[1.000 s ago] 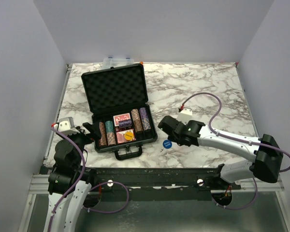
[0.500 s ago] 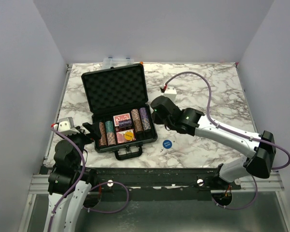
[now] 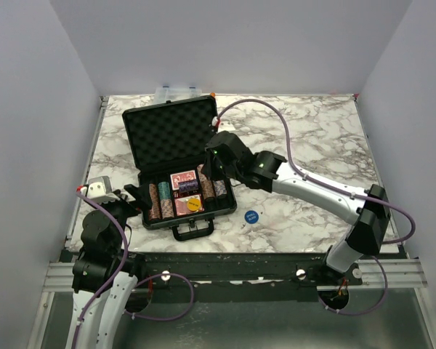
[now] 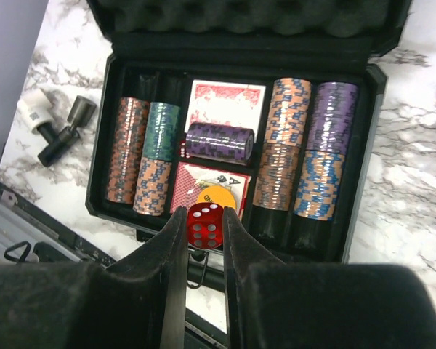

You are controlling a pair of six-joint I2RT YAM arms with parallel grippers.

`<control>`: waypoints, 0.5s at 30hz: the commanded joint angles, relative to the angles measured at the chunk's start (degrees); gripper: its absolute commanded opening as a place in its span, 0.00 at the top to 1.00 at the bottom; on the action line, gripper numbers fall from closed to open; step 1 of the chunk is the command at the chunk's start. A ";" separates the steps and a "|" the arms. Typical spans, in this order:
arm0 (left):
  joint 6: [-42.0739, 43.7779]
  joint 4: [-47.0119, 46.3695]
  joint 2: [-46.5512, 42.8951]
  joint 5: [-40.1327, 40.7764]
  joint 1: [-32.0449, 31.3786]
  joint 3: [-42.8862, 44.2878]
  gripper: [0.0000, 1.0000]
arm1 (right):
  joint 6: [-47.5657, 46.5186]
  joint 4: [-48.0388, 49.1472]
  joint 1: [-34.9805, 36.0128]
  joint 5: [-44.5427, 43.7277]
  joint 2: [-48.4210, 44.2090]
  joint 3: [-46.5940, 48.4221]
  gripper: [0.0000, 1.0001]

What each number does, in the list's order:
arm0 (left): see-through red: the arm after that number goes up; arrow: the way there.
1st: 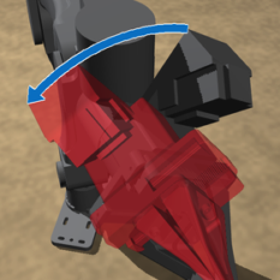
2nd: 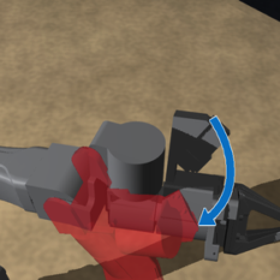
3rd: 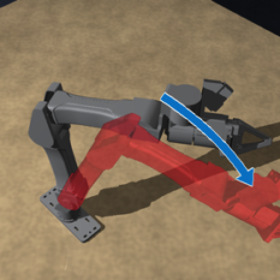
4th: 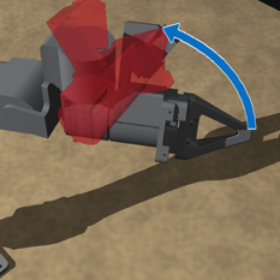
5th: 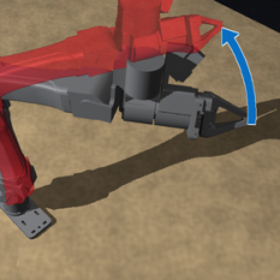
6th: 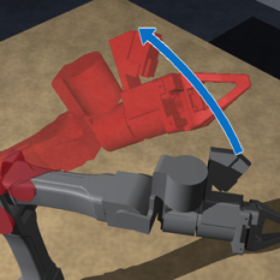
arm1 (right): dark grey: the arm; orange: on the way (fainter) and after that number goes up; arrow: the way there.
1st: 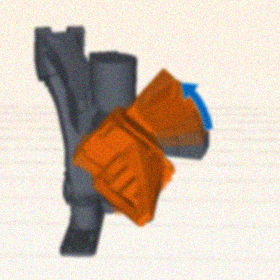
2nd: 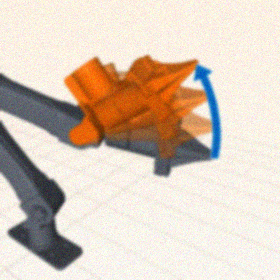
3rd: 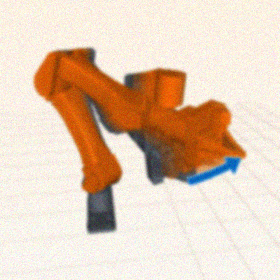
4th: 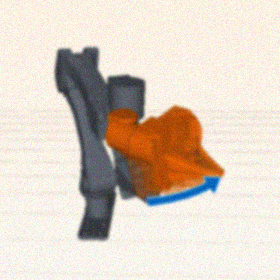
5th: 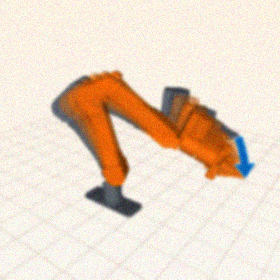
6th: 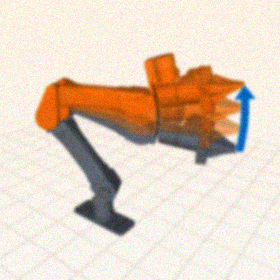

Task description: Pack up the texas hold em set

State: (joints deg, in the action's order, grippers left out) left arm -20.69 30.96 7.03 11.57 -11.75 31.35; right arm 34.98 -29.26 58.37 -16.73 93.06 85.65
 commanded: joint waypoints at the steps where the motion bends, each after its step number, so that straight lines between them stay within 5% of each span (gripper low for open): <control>1: 0.37 -0.69 0.34 -0.79 -0.13 -0.59 0.01 | -1.71 0.34 -0.22 6.21 3.21 2.46 0.99; 15: 0.39 -0.75 0.48 -0.93 -0.12 -0.59 0.01 | 1.27 0.62 -0.10 11.44 7.73 0.85 0.99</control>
State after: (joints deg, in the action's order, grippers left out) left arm -20.69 30.96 7.03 11.57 -11.75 31.35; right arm 35.03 -29.26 58.37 -7.81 99.98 87.24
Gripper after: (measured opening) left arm 0.987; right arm 0.206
